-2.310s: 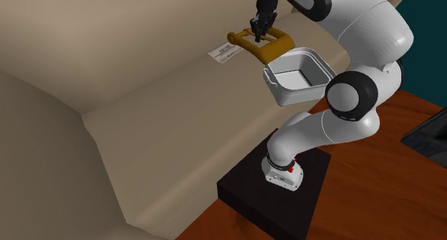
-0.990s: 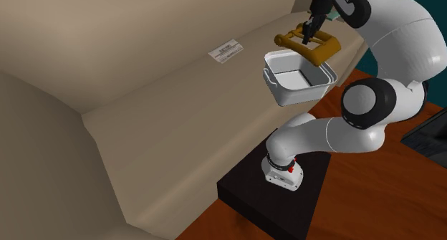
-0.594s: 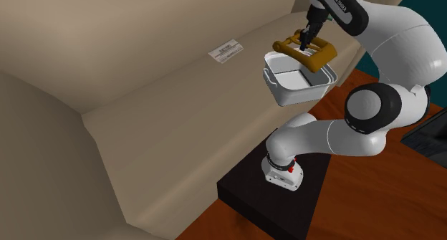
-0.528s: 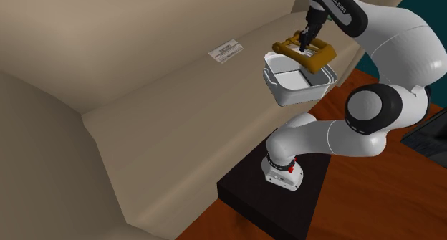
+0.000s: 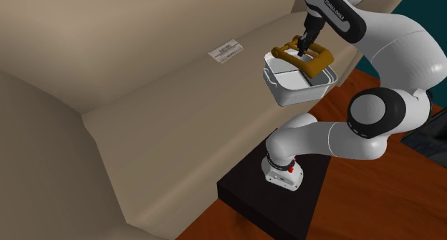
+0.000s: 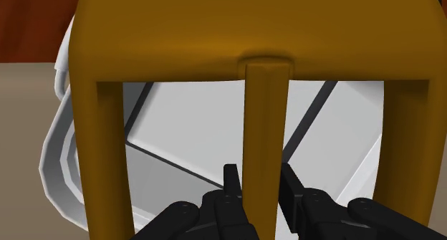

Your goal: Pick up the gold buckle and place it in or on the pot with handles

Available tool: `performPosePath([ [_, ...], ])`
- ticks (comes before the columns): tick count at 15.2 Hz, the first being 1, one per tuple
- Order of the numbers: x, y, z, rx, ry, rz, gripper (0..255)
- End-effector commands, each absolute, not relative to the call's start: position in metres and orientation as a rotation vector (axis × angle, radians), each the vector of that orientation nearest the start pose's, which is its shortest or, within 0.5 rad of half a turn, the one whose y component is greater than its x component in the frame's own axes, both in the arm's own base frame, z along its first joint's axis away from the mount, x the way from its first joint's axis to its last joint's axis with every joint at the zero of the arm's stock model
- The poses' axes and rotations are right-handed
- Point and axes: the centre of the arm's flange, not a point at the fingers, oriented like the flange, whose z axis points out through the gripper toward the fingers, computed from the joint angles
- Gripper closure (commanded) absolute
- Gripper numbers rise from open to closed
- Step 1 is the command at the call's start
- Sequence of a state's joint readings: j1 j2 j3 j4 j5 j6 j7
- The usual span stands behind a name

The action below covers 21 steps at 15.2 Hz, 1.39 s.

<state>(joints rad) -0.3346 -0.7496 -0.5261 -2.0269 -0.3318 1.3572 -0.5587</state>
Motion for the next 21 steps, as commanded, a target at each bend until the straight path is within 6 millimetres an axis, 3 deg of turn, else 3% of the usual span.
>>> performPosePath([
  [1,0.121,-0.328,0.66,-3.095,0.388,-0.019,255],
  [3,0.121,-0.328,0.66,-3.095,0.388,-0.019,255],
  [4,0.121,-0.328,0.66,-3.095,0.388,-0.019,0],
  [9,0.121,-0.328,0.66,-3.095,0.388,-0.019,0],
  [13,0.12,-0.329,0.71,-3.095,0.388,-0.019,0],
  [21,0.12,-0.329,0.71,-3.095,0.388,-0.019,0],
])
